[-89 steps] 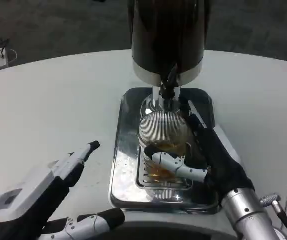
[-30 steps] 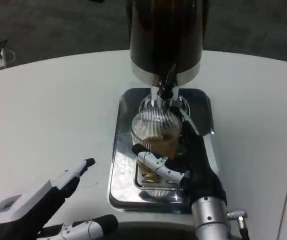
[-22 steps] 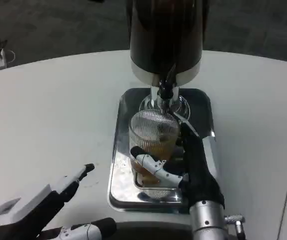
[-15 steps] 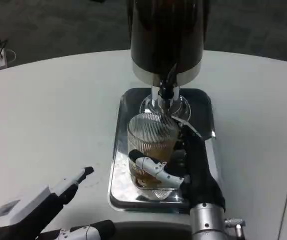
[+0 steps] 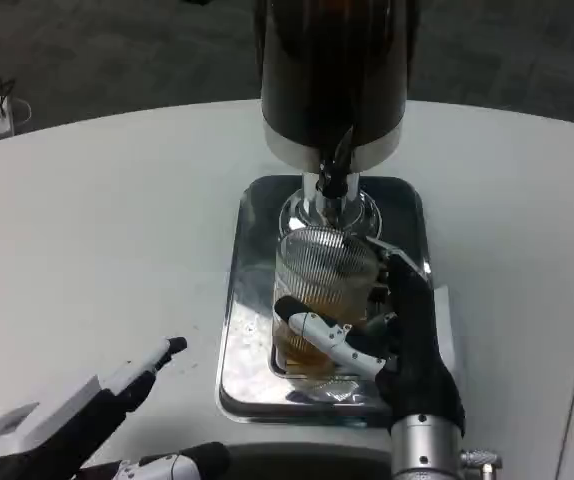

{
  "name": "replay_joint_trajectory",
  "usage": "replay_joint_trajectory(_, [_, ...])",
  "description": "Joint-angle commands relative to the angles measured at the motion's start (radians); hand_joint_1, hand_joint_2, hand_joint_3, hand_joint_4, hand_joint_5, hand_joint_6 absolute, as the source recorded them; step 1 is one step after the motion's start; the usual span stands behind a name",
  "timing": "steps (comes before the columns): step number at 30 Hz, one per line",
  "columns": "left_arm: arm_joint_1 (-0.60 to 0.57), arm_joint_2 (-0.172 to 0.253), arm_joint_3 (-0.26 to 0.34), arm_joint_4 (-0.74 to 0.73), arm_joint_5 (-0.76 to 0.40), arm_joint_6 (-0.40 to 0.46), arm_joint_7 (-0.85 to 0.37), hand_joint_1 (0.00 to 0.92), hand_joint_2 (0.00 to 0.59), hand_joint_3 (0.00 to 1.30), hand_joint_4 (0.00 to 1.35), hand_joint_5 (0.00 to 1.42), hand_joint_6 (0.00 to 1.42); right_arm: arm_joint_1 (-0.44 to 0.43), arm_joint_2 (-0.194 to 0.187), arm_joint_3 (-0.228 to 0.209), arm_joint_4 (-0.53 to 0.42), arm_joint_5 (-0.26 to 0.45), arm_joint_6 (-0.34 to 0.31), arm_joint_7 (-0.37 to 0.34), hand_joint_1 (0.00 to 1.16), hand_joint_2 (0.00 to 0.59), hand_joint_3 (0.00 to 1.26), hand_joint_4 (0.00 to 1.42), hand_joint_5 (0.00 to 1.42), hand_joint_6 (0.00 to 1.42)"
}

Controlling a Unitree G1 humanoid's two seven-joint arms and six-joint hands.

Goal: Grasp the cup under the faucet to collect the drink, then remove the cup.

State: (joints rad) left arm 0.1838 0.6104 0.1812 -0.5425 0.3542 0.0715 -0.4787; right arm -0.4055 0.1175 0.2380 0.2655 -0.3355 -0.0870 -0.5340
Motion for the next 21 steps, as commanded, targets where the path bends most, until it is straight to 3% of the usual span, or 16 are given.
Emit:
replay_joint_trajectory(1, [-0.002, 0.014, -0.002, 0.005, -0.015, -0.002, -0.01, 0.0, 0.066, 0.02, 0.0, 0.0, 0.06, 0.034, 0.06, 0.004, -0.056, 0.016, -0.03, 0.0, 1.0, 0.23, 0.93, 1.1, 1.18, 1.32])
replay_joint_trajectory(10, [-0.024, 0.02, -0.007, 0.033, -0.022, -0.016, -0.005, 0.0, 0.066, 0.02, 0.0, 0.0, 0.06, 0.102, 0.02, 0.012, -0.176, 0.026, -0.021, 0.072, 1.0, 0.209, 1.06, 1.24, 1.29, 1.4])
replay_joint_trajectory(21, [-0.078, 0.025, -0.028, 0.079, -0.027, -0.026, 0.001, 0.0, 0.066, 0.02, 0.0, 0.0, 0.06, 0.182, -0.028, 0.017, -0.287, 0.021, 0.025, 0.195, 0.99, 0.197, 1.05, 1.23, 1.29, 1.41])
